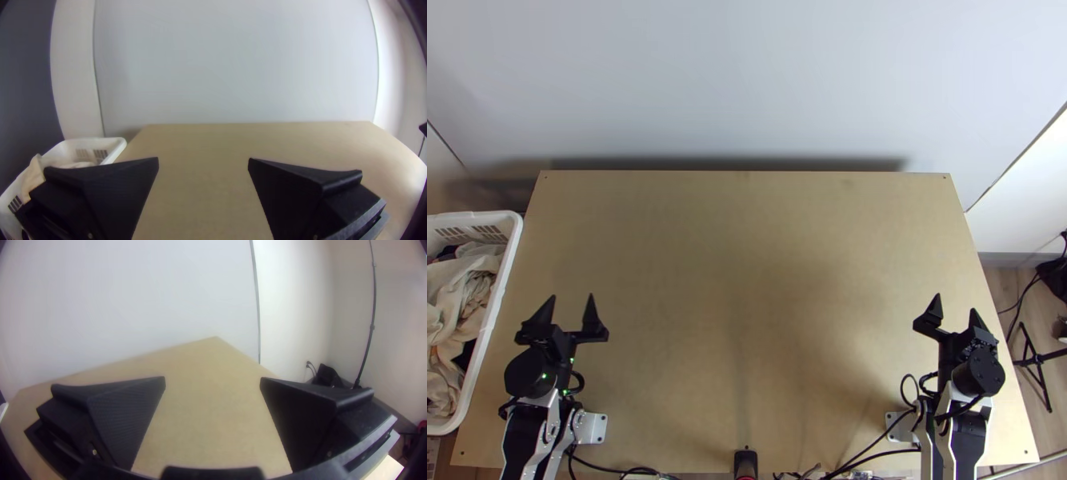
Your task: Fold the t-shirt
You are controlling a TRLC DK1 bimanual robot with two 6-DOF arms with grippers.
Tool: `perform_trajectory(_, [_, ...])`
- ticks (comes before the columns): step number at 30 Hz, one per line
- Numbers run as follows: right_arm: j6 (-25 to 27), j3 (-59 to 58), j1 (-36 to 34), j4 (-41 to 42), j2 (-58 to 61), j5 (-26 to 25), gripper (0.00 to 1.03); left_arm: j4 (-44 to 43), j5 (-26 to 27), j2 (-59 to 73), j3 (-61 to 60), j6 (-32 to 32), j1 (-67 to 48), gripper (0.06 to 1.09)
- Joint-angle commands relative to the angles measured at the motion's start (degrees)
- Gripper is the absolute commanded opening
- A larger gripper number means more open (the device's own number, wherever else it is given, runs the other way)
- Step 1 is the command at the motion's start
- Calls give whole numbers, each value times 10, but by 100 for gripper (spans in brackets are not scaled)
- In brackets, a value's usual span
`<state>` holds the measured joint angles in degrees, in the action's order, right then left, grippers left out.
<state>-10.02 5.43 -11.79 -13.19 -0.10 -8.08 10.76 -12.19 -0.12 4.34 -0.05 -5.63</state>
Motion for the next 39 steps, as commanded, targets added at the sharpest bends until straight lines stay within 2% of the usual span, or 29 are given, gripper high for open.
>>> perform_trajectory(1, [0, 0, 0, 0, 0, 0, 99, 4, 72, 0, 1, 108, -33, 104])
perform_trajectory(7, [0, 0, 0, 0, 0, 0, 99, 7, 76, 0, 1, 117, -33, 104])
perform_trajectory(10, [0, 0, 0, 0, 0, 0, 99, 19, 109, 2, 0, 112, -33, 104])
perform_trajectory(18, [0, 0, 0, 0, 0, 0, 99, 16, 110, 0, 1, 121, -88, 104])
perform_trajectory(19, [-7, 0, 3, 0, 0, 1, 99, 16, 110, 0, 1, 121, -88, 104])
perform_trajectory(22, [-90, -1, 19, -14, 1, 0, 99, 18, 111, 0, 0, 89, -98, 104])
perform_trajectory(24, [-90, -1, 20, -14, 0, -1, 99, 18, 111, 1, 0, 69, -101, 104])
perform_trajectory(39, [-85, 0, 8, -8, -1, -4, 99, 19, 109, 5, -1, 41, -90, 104])
